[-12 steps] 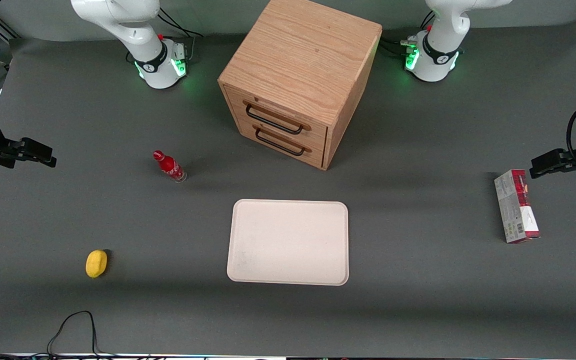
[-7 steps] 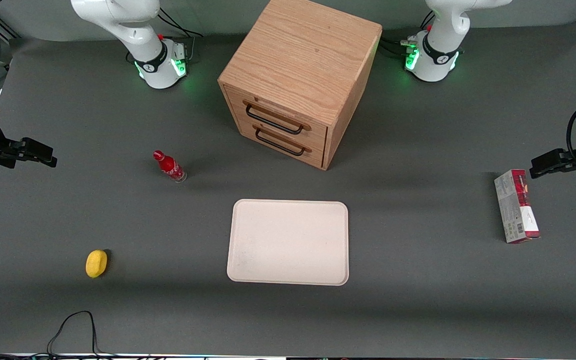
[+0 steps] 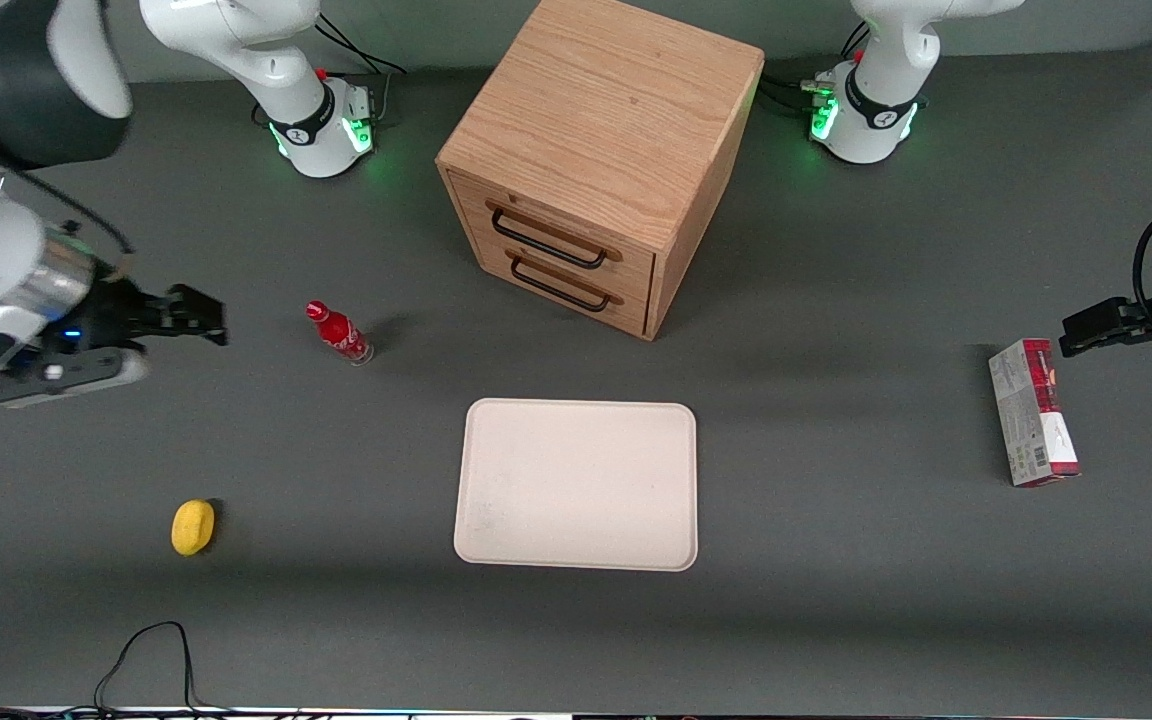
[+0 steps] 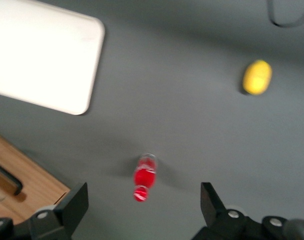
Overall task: Open upper drawer
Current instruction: 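Move the right gripper from rest toward the wooden cabinet's drawers, then lower the right gripper onto the upper drawer's black bar handle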
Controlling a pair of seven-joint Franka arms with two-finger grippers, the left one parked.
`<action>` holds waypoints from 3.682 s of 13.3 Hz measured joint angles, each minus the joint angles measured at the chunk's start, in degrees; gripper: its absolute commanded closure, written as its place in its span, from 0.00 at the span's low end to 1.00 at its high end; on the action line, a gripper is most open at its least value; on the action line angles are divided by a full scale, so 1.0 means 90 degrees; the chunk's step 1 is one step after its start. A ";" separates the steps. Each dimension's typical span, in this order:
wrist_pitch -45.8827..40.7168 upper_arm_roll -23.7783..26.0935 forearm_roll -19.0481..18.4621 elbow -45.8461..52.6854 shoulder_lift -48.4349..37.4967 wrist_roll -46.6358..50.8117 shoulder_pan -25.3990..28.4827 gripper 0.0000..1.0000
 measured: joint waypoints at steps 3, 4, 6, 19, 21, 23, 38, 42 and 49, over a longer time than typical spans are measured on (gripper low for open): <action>0.0000 0.0021 0.0186 0.0106 0.0122 0.0002 0.0796 0.00; 0.0000 0.0024 0.0237 0.0108 0.0125 0.0002 0.1041 0.00; 0.0000 0.0031 0.0265 0.0112 0.0165 0.0002 0.1551 0.00; 0.0439 -0.0010 0.0264 0.0126 0.0493 -0.1577 0.3439 0.00; 0.0448 -0.0072 0.0264 0.0125 0.0527 -0.2034 0.3407 0.00; 0.0448 -0.0092 0.0264 0.0125 0.0555 -0.2152 0.3399 0.00; 0.0657 -0.0128 0.0857 -0.0172 0.0819 -0.2542 0.3298 0.00; 0.1076 -0.0122 0.0857 -0.0479 0.0857 -0.2548 0.3323 0.00; 0.1632 -0.0097 0.0857 -0.1000 0.0867 -0.2568 0.3379 0.00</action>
